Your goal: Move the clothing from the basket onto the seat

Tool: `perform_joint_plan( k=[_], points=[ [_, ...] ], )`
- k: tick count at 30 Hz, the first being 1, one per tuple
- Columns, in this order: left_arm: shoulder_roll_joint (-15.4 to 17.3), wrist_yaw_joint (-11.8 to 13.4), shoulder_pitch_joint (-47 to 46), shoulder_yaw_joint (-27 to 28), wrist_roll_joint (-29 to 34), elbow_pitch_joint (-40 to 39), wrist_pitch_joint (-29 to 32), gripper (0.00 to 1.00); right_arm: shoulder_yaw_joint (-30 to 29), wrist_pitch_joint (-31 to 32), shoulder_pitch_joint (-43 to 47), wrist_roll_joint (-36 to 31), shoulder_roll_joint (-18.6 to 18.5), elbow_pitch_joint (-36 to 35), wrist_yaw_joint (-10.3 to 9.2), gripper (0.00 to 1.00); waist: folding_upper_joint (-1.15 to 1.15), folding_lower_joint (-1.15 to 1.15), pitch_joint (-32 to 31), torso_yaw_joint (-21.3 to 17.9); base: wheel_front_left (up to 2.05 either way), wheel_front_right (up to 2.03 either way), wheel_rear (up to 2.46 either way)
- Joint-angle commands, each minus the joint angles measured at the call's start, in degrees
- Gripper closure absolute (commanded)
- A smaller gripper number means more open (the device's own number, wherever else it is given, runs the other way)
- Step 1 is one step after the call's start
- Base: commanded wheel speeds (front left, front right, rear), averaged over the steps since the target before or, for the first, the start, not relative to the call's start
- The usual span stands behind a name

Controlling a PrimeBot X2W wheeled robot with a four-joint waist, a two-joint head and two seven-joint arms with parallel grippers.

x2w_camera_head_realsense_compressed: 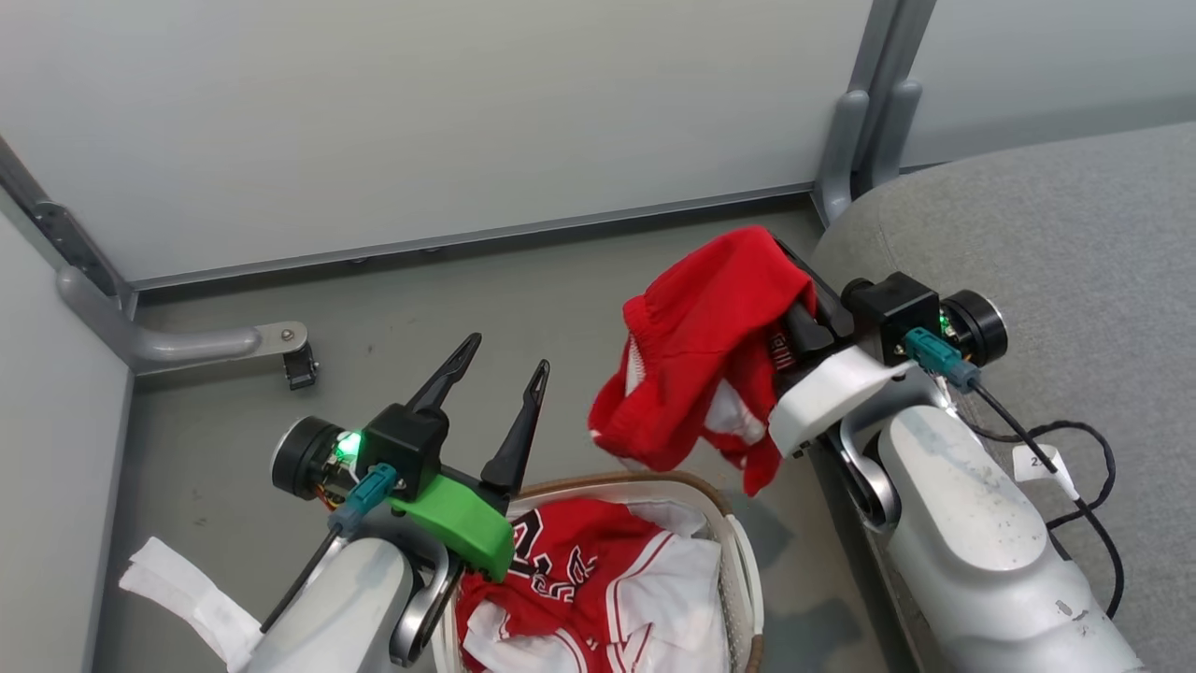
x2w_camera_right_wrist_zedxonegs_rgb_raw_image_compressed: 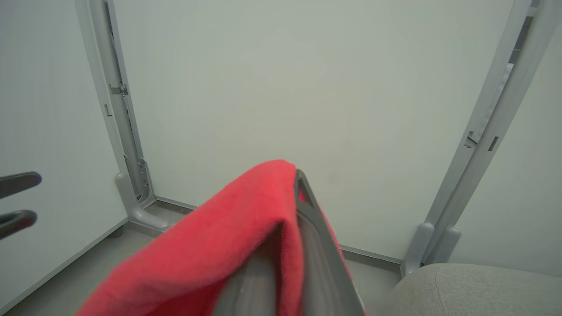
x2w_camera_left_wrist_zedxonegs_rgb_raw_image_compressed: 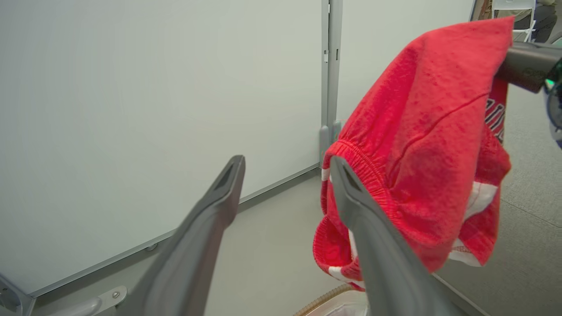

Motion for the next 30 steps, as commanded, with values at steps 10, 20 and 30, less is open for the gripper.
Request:
perform_joint_plan(
  k=[10, 20, 30],
  points=[
    [-2.2, -1.9, 1.4, 4.8, 4.5, -2.2, -0.2, 0.0, -4.1, -0.1, -3.6, -4.6, -0.2, -2.4, -0.07, 1.0, 0.0, 0.0, 7.1, -11.9, 0.0, 0.0, 0.0],
    [-3.7, -3.4, 0.4, 6.2, 7.8, -1.6, -0.2, 0.0, -8.1, -0.1, -2.8, -5.8, -0.2, -4.3, -0.07, 1.0, 0.0, 0.0, 11.6, -24.1, 0.0, 0.0, 0.0],
    [-4.3, -4.4, -1.0, 5.0, 9.9, -0.8, -0.1, 0.0, -10.8, -0.1, -1.4, -6.6, -0.1, -4.4, -0.07, 1.0, 0.0, 0.0, 14.7, -27.6, 0.0, 0.0, 0.0]
  ],
)
